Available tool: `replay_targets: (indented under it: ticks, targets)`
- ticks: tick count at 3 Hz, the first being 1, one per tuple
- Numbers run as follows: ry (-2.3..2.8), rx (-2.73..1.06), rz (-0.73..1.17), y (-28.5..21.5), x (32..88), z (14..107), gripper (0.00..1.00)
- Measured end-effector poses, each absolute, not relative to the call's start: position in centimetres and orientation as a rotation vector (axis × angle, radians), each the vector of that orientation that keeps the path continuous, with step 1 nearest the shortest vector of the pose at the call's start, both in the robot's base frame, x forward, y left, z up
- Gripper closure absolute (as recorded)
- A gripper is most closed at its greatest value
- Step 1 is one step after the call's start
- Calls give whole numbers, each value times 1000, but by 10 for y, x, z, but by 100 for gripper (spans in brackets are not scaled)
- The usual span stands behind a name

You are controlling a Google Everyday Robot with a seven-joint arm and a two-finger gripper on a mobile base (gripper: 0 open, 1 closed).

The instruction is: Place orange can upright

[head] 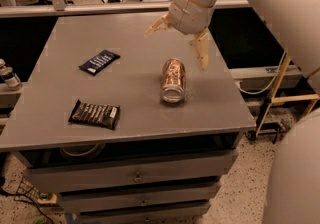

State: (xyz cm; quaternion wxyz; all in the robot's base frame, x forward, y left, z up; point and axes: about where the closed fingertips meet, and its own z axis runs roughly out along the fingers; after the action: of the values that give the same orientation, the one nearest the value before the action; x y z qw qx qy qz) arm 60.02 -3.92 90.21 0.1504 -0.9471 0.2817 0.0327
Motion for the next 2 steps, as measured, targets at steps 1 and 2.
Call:
replay_targets:
  ticks: [1, 2]
  targets:
    - [594, -2796, 92, -35, 601, 889, 0]
    - [475, -2855, 82, -43, 608, 876, 0]
